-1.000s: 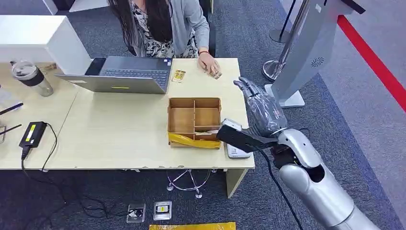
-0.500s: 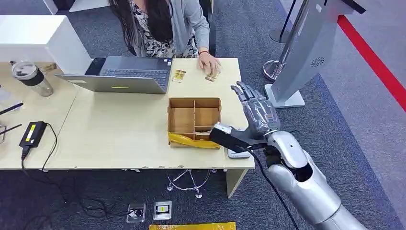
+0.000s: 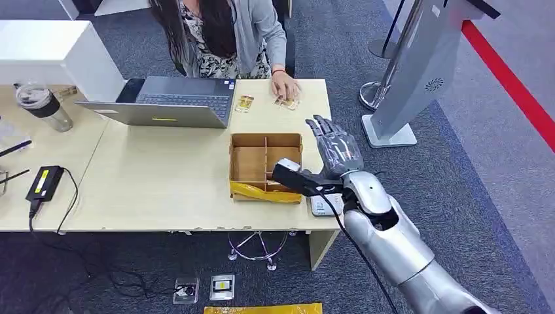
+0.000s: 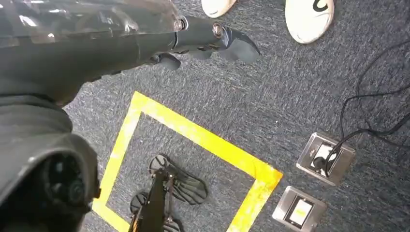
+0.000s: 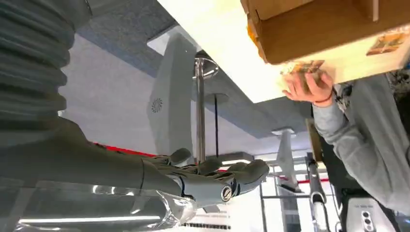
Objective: Pass the card to the sensor for recognition and then transmit it.
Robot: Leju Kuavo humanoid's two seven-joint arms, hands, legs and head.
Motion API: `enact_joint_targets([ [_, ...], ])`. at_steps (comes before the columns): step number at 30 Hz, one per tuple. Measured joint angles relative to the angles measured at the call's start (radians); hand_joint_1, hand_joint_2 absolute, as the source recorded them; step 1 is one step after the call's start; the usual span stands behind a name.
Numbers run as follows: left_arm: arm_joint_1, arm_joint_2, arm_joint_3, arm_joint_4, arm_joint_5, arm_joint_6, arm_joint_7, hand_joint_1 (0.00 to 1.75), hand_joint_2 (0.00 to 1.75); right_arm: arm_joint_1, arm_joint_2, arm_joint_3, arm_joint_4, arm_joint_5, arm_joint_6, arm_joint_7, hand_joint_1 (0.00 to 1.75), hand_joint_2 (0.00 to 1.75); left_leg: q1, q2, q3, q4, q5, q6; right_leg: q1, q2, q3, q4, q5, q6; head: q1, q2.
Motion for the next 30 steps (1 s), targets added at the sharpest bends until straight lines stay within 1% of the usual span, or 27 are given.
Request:
enact_joint_targets([
  [5, 0.0, -0.002, 0.0, 0.0, 0.0, -0.001, 0.0, 0.0, 0.0, -0.011, 0.018, 0.001, 0.054, 0.005, -0.001, -0.007, 0.0, 1.75, 0.0, 0.0, 0.0, 0.0, 0.0, 0.0, 0.0, 0.0, 0.0, 0.0, 0.0, 0.0, 0.0, 0.0],
  [11, 0.001, -0.002, 0.0, 0.0, 0.002, -0.003, 0.0, 0.0, 0.0, -0.006, 0.021, 0.006, 0.071, 0.01, 0.009, -0.012, 0.0, 1.75, 0.0, 0.0, -0.001, 0.0, 0.0, 0.0, 0.0, 0.0, -0.001, 0.0, 0.0, 0.0, 0.0, 0.0],
  [13, 0.001, -0.002, 0.0, 0.0, 0.002, -0.003, 0.0, 0.0, 0.0, 0.001, 0.021, 0.006, 0.072, 0.01, 0.012, -0.012, 0.0, 1.75, 0.0, 0.0, -0.001, 0.0, 0.0, 0.0, 0.0, 0.0, -0.001, 0.0, 0.0, 0.0, 0.0, 0.0],
  [21, 0.001, -0.002, 0.0, 0.0, 0.013, 0.003, 0.0, 0.0, 0.0, 0.044, 0.018, 0.006, 0.044, 0.01, 0.071, 0.001, 0.0, 1.75, 0.0, 0.0, 0.0, 0.0, 0.0, 0.0, 0.0, 0.0, -0.001, 0.0, 0.0, 0.0, 0.0, 0.0],
  [25, 0.001, -0.002, 0.0, 0.0, 0.015, 0.006, 0.0, 0.0, 0.0, 0.062, 0.016, 0.007, 0.029, 0.01, 0.08, 0.0, 0.0, 1.75, 0.0, 0.0, 0.0, 0.0, 0.0, 0.0, 0.0, 0.0, -0.001, 0.0, 0.0, 0.0, 0.0, 0.0],
  [30, 0.001, -0.002, 0.0, 0.0, 0.015, 0.006, 0.0, 0.0, 0.0, 0.069, 0.02, 0.011, 0.03, 0.016, 0.077, -0.018, 0.0, 1.75, 0.0, 0.0, -0.001, 0.0, 0.0, 0.0, 0.0, 0.0, -0.001, 0.0, 0.0, 0.0, 0.0, 0.0],
])
